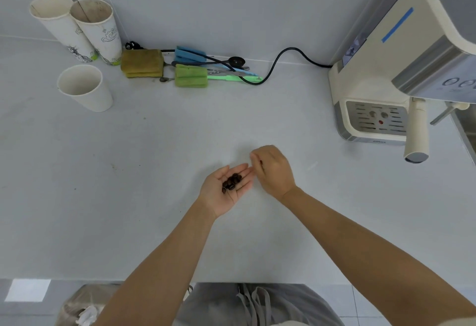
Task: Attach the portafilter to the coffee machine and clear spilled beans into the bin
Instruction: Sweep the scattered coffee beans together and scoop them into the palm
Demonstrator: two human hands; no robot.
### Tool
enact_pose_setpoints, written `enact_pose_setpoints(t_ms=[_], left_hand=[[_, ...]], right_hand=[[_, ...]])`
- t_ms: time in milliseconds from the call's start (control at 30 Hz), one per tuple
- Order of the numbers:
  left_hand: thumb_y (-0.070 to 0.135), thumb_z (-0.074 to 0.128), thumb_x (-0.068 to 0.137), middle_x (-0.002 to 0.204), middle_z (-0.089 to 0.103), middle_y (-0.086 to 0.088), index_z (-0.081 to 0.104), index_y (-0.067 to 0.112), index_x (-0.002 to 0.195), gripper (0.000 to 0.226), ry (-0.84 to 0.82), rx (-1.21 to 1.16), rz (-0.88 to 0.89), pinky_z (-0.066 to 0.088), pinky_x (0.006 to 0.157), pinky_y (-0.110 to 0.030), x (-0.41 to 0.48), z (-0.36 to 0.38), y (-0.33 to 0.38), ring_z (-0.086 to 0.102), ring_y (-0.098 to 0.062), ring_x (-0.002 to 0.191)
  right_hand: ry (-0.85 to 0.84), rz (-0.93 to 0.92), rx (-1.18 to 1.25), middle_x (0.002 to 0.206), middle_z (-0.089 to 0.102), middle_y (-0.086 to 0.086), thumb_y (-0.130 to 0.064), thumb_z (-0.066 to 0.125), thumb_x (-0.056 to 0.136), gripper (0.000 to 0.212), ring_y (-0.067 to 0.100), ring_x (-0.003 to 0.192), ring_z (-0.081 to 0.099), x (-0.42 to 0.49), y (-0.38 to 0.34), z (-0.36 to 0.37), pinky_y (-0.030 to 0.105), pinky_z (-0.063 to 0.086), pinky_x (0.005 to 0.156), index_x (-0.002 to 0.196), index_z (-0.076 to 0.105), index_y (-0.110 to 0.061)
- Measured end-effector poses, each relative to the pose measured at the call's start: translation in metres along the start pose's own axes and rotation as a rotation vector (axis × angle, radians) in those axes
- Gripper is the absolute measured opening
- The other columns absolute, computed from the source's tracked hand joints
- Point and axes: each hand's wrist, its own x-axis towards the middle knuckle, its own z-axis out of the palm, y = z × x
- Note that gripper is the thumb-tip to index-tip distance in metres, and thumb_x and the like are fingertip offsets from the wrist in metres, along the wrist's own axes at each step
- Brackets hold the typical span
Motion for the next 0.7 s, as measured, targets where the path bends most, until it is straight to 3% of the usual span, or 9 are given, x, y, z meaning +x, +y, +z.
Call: enact_pose_setpoints(t_ms=[67, 133, 233, 333, 400, 533, 633, 700], left_hand=[[0.022, 0.027, 0.099, 0.115, 0.060, -0.015, 0.060, -0.004, 0.096, 0.042, -0.002, 0.021, -0.030, 0.039, 0.098, -0.039, -0.001, -0.005, 0.001, 0.053, -0.028, 0.111], [0.023, 0.026, 0.099, 0.111, 0.061, -0.015, 0.060, -0.003, 0.095, 0.043, -0.003, 0.025, -0.040, 0.038, 0.097, -0.038, -0.004, -0.009, 0.001, 0.050, -0.027, 0.112], [0.022, 0.026, 0.099, 0.102, 0.062, -0.018, 0.060, -0.003, 0.095, 0.043, 0.004, 0.037, -0.050, 0.039, 0.097, -0.038, -0.008, -0.015, 0.002, 0.053, -0.028, 0.111], [0.023, 0.026, 0.098, 0.100, 0.063, -0.017, 0.061, -0.003, 0.095, 0.043, 0.012, 0.041, -0.055, 0.039, 0.099, -0.038, -0.009, -0.019, 0.002, 0.060, -0.026, 0.101], [0.023, 0.027, 0.098, 0.096, 0.067, -0.017, 0.062, -0.003, 0.094, 0.043, 0.025, 0.038, -0.051, 0.037, 0.103, -0.038, -0.008, -0.023, 0.002, 0.061, -0.025, 0.095], [0.023, 0.026, 0.098, 0.103, 0.063, -0.017, 0.060, -0.003, 0.096, 0.043, 0.018, 0.036, -0.059, 0.039, 0.097, -0.039, -0.011, -0.026, 0.002, 0.057, -0.022, 0.107], [0.022, 0.025, 0.098, 0.117, 0.059, -0.015, 0.060, -0.003, 0.097, 0.043, 0.011, 0.030, -0.061, 0.039, 0.096, -0.039, -0.013, -0.025, 0.001, 0.054, -0.028, 0.115], [0.022, 0.026, 0.098, 0.117, 0.059, -0.015, 0.060, -0.003, 0.097, 0.042, 0.011, 0.032, -0.062, 0.039, 0.095, -0.039, -0.014, -0.024, 0.000, 0.050, -0.027, 0.117]], right_hand=[[-0.059, 0.200, 0.002, 0.077, 0.068, 0.018, -0.011, 0.041, 0.091, 0.031, 0.032, 0.071, 0.063, 0.003, 0.006, -0.005, 0.032, 0.049, 0.067, 0.084, 0.066, 0.005], [-0.154, 0.399, 0.001, 0.105, 0.065, 0.018, -0.009, 0.041, 0.094, 0.028, 0.031, 0.094, 0.060, 0.003, 0.014, -0.007, 0.034, 0.046, 0.079, 0.110, 0.060, 0.003], [-0.243, 0.538, -0.027, 0.119, 0.058, 0.016, -0.012, 0.038, 0.096, 0.030, 0.030, 0.103, 0.056, 0.000, 0.024, -0.005, 0.034, 0.044, 0.081, 0.120, 0.053, 0.000], [-0.283, 0.498, -0.158, 0.109, 0.060, 0.017, -0.014, 0.038, 0.096, 0.028, 0.032, 0.096, 0.057, -0.003, 0.029, 0.008, 0.035, 0.044, 0.069, 0.110, 0.057, 0.002], [-0.235, 0.402, -0.237, 0.090, 0.063, 0.019, -0.017, 0.039, 0.093, 0.030, 0.035, 0.078, 0.060, -0.002, 0.028, 0.018, 0.031, 0.037, 0.053, 0.092, 0.061, 0.004], [-0.158, 0.224, -0.374, 0.056, 0.058, 0.011, -0.022, 0.039, 0.079, 0.034, 0.025, 0.041, 0.054, 0.009, 0.022, 0.034, 0.014, 0.021, 0.039, 0.060, 0.058, -0.001], [-0.171, 0.120, -0.451, 0.052, 0.056, 0.008, -0.026, 0.038, 0.074, 0.034, 0.020, 0.038, 0.051, 0.017, 0.021, 0.043, 0.010, 0.008, 0.034, 0.057, 0.057, -0.004], [-0.179, 0.062, -0.487, 0.050, 0.054, 0.005, -0.025, 0.038, 0.074, 0.033, 0.018, 0.037, 0.049, 0.021, 0.024, 0.046, 0.010, 0.014, 0.033, 0.055, 0.057, -0.005]])
